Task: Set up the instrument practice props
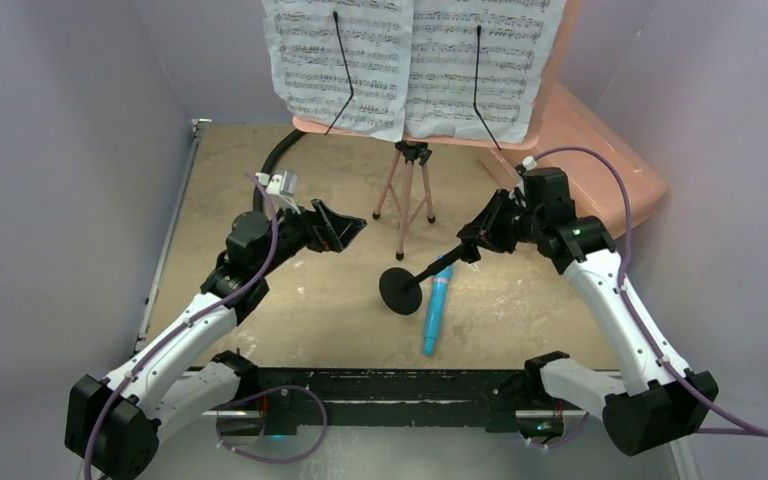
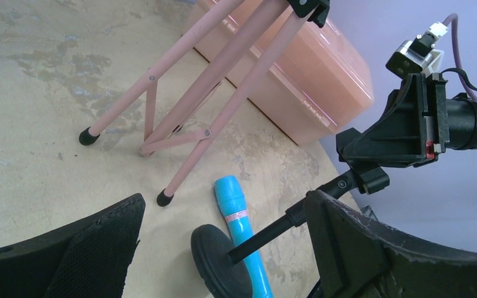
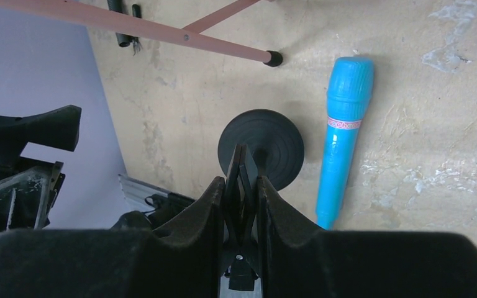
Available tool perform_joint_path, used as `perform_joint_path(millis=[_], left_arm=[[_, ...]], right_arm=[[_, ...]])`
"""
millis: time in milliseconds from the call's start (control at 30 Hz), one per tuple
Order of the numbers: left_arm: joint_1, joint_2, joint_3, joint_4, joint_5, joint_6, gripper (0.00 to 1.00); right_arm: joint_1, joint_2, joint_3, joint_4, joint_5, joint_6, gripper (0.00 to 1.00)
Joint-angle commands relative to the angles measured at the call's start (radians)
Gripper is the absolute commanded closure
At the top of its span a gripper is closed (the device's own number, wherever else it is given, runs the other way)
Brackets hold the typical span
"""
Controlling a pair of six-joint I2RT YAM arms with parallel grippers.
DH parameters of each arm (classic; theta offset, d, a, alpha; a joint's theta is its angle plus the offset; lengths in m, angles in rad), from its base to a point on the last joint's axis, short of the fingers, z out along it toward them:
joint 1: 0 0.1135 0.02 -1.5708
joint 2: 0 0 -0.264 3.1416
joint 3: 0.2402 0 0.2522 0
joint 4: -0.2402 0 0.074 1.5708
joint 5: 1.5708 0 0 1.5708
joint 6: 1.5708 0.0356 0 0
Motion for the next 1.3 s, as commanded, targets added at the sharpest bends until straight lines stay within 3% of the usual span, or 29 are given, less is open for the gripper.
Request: perform_joint_path(millis=[0,167,300,633,833,1000,1267], left_arm=[[-0.008,0.000,0.023,0.062,0.021,-0.012,0.01],[-0.011,0.002,0.030,0.062,0.028,-0.010,0.01],[-0.016,0.007,0.038,0.062,0.041,-0.009,0.01],[-0.061,0.012,0.103,-0.043,0.088,0.063,0.02],[-0.196,0.045,0.212,-0.175,0.056,0.212,0.02],[-0.340,0.099,0.260,-0.210,-0.045,0.309,0.01],[-0.518,0.214,0.356,-0.316,-0.360,0.429,0.01]], right_arm=[[0.012,-0.011,0.007,0.093,-0.062,0.046,0.75],[0.013,-0.014,-0.003,0.114,-0.091,0.050,0.48],[0.012,-0.020,-0.023,0.152,-0.131,0.061,0.39],[0.012,-0.010,-0.054,0.169,-0.155,-0.006,0.23],[0.012,-0.024,-0.097,0.171,-0.092,-0.125,0.16],[0.012,-0.082,-0.210,0.206,-0.044,-0.198,0.13],[0.010,-0.117,-0.312,0.213,0.051,-0.199,0.13]])
